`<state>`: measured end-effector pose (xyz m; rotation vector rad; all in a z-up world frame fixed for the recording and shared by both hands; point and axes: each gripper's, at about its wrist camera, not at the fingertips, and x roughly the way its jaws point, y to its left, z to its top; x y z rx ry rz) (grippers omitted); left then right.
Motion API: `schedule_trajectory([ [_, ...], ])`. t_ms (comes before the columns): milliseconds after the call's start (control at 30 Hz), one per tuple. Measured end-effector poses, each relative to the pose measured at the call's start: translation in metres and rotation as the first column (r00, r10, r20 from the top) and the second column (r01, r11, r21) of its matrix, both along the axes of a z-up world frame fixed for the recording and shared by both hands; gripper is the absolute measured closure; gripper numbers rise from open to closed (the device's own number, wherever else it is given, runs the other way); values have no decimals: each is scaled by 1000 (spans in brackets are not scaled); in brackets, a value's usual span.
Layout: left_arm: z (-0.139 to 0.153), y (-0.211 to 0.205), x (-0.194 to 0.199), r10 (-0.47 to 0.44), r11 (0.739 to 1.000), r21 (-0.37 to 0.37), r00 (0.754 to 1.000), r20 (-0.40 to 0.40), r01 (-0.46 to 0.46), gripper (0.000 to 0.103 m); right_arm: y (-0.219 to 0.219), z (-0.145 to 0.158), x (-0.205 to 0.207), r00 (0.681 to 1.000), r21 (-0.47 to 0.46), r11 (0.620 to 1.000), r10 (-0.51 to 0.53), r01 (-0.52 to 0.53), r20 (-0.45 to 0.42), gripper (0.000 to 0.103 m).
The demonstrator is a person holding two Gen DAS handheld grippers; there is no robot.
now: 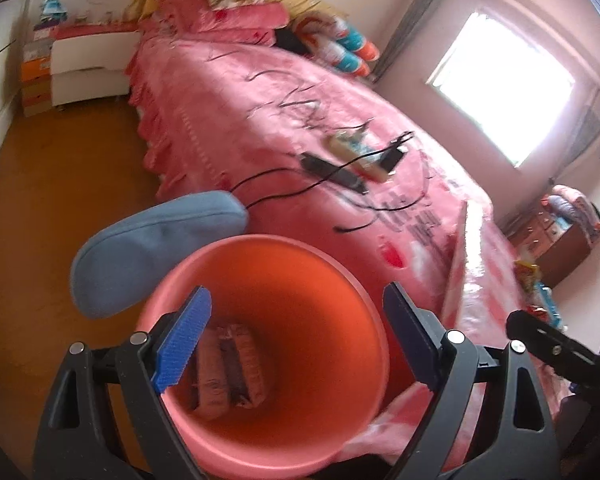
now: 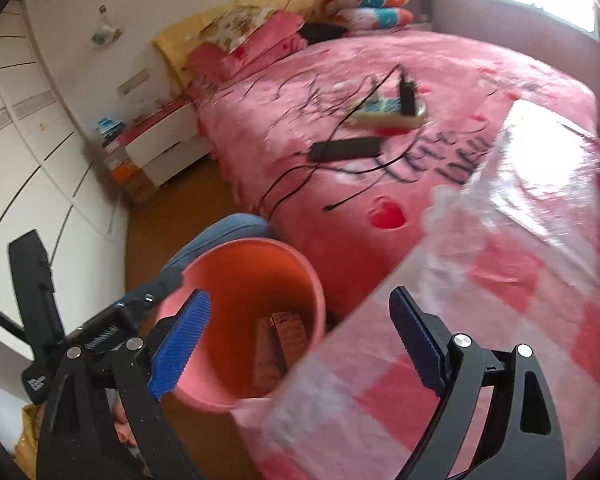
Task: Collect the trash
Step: 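Move both tools back toward the trash pile on the bed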
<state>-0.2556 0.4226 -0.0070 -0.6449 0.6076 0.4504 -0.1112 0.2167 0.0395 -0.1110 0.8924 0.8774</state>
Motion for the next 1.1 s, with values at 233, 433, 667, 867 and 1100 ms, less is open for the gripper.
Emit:
schedule_trajectory([
  [233,19,-28,12,-62,997,49,996,61,59,15,-45,11,7,993,16,995,-97,96,65,13],
  [433,34,-54,26,-118,989,98,992,34,114,15,-81,15,11,977,11,985,-175,175,120,13],
  [667,40,-83,41,-181,976,121,983,-11,181,15,-115,16,11,957,17,970,-242,242,162,13],
  [867,42,-109,49,-237,963,124,971,-29,239,15,-143,13,16,942,28,957,-290,290,166,13],
  [1100,44,-138,63,-304,944,115,951,-63,309,15,-171,8,24,933,32,943,-331,330,140,13],
])
